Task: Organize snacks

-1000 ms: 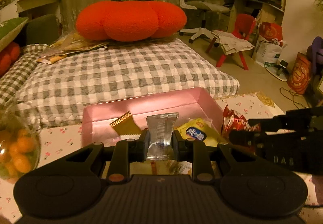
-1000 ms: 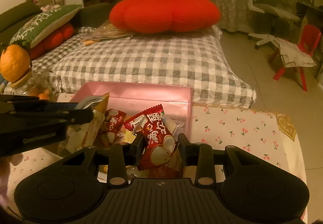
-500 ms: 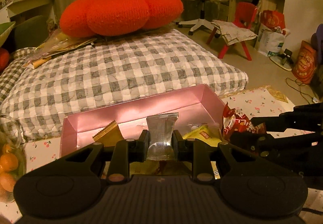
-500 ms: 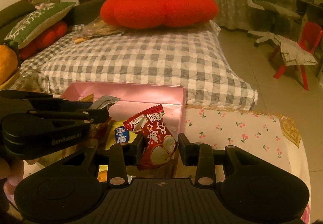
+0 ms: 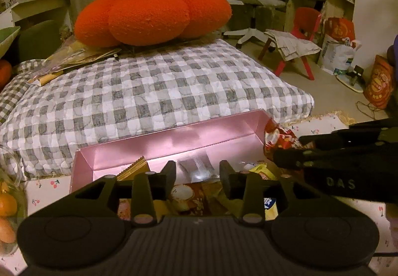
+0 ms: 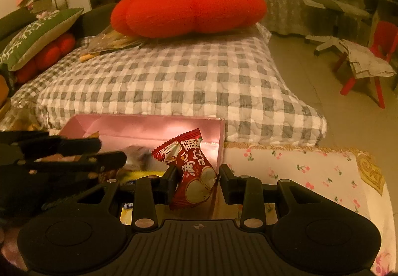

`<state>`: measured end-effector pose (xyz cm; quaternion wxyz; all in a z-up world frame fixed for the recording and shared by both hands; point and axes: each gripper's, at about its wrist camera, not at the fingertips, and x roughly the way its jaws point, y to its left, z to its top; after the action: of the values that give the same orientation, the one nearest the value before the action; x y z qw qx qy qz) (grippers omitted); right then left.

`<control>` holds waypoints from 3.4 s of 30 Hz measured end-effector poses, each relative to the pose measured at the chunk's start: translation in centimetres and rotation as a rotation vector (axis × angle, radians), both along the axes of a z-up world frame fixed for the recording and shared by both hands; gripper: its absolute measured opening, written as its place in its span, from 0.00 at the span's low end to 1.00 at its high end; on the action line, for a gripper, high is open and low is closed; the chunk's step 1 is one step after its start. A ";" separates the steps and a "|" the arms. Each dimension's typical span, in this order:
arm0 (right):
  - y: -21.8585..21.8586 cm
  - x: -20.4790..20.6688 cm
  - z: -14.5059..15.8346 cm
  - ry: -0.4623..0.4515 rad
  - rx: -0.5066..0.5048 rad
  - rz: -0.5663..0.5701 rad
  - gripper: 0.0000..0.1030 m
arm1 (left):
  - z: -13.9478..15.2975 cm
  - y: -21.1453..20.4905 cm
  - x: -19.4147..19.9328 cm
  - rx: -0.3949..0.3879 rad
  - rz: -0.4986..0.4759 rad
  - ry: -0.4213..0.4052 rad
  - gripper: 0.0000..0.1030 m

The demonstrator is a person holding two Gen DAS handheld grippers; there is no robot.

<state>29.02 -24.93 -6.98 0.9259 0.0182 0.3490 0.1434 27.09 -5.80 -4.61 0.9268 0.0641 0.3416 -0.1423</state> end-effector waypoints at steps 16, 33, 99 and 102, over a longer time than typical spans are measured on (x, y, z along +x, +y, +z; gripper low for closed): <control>0.4 2.0 0.6 -0.017 0.025 -0.030 0.46 | 0.1 0.3 -0.7 -0.010 -0.006 -0.018 0.63; -1.2 -2.1 2.0 0.001 0.008 -0.088 0.87 | 1.4 1.4 -4.2 0.000 0.014 -0.003 0.98; 2.7 -21.7 5.8 0.091 -0.132 -0.073 0.88 | 4.6 5.0 -20.6 0.101 0.414 0.146 1.00; 2.8 -21.8 5.8 0.090 -0.135 -0.073 0.88 | 4.7 5.0 -20.7 0.099 0.413 0.143 1.00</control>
<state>7.18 -22.17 -1.21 0.9130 -0.0251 0.3982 0.0849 6.38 -0.85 0.12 0.9055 0.0280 0.4187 0.0634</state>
